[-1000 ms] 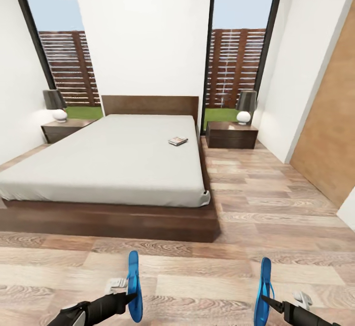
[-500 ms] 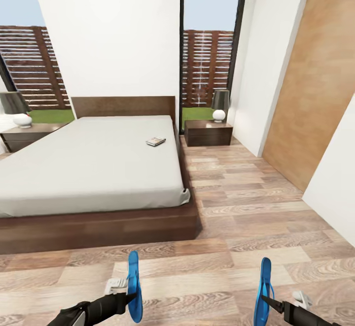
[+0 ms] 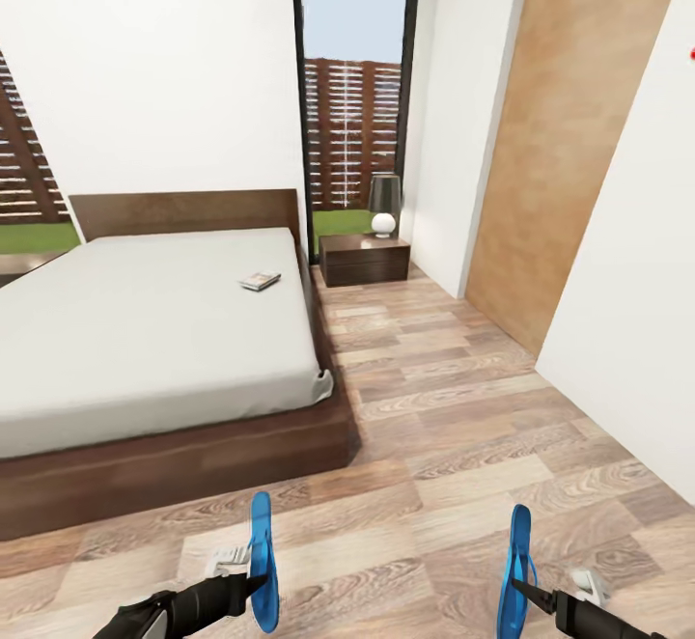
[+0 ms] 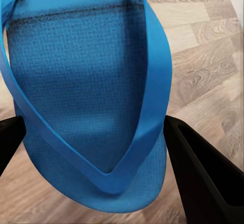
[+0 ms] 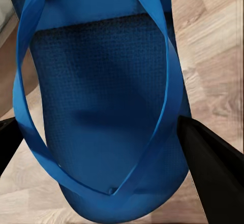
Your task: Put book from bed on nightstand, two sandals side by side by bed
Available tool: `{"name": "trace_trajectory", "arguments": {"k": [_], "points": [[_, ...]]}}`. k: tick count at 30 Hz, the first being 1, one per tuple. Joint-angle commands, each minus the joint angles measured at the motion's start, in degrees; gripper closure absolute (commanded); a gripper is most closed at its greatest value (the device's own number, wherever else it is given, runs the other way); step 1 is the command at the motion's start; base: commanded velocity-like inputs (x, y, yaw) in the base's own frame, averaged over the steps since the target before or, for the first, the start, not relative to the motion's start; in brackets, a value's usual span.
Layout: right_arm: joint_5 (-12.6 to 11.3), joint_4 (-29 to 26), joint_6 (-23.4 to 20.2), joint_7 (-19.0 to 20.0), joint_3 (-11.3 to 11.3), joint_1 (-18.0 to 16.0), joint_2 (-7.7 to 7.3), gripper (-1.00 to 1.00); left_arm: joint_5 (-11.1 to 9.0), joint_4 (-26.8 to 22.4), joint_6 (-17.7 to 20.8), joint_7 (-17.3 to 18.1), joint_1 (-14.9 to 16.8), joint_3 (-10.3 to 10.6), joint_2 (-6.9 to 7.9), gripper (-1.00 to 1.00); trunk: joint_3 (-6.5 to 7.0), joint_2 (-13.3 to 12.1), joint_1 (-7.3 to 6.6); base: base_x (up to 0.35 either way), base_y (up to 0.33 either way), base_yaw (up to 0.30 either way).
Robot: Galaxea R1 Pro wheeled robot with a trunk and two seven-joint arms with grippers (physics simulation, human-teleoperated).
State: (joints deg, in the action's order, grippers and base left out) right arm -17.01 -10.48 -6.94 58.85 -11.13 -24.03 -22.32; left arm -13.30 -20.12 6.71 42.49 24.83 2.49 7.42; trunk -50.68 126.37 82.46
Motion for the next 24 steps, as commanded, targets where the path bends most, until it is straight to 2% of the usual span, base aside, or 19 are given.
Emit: {"name": "trace_trajectory", "arguments": {"k": [1,4,7,10,13,14,19,22,24], "points": [[-0.4,0.0,-0.6,0.2,-0.1,-0.1,0.0,1.0,-0.6,-0.1,0.5,0.1,0.0,0.2,0.05,1.0,-0.05,0.0,-0.01,0.0,0.0,-0.3],[-0.4,0.0,-0.6,0.2,-0.1,-0.1,0.0,1.0,-0.6,-0.1,0.4,0.1,0.0,0.2,0.05,1.0,-0.05,0.0,-0.01,0.0,0.0,-0.3],[-0.4,0.0,-0.6,0.2,-0.1,-0.1,0.0,1.0,-0.5,0.8,-1.6,0.0,0.0,0.2,-0.17,1.0,-0.05,0.0,-0.01,0.0,0.0,-0.3],[-0.4,0.0,-0.6,0.2,-0.1,-0.1,0.0,1.0,-0.4,5.1,-9.5,-2.6,0.0,0.3,-0.82,1.0,-0.05,0.0,-0.01,0.0,0.0,-0.3],[-0.4,0.0,-0.6,0.2,-0.1,-0.1,0.0,1.0,-0.3,12.6,-19.0,-10.6,0.0,0.4,-1.1,1.0,-0.05,0.0,-0.01,0.0,0.0,-0.3],[-0.4,0.0,-0.6,0.2,-0.1,-0.1,0.0,1.0,-0.3,14.3,-20.3,-11.8,0.0,0.4,-1.13,1.0,-0.05,0.0,-0.01,0.0,0.0,-0.3],[-0.4,0.1,-0.6,0.1,-0.1,-0.1,0.17,1.0,-0.2,17.4,-22.4,-13.8,0.0,0.4,-1.31,1.0,-0.05,0.0,-0.01,0.0,0.0,-0.299],[-0.4,0.2,-0.6,0.2,-0.2,-0.1,0.91,1.0,-0.2,18.0,-22.5,-13.9,0.0,0.4,-1.99,1.0,-0.05,0.0,-0.01,0.0,0.0,-0.297],[-0.4,2.4,-0.6,0.1,-0.2,-0.1,1.39,1.0,-0.2,18.5,-22.6,-14.0,0.0,0.4,-2.45,1.0,-0.05,0.0,-0.01,0.0,0.0,-0.287]]}}
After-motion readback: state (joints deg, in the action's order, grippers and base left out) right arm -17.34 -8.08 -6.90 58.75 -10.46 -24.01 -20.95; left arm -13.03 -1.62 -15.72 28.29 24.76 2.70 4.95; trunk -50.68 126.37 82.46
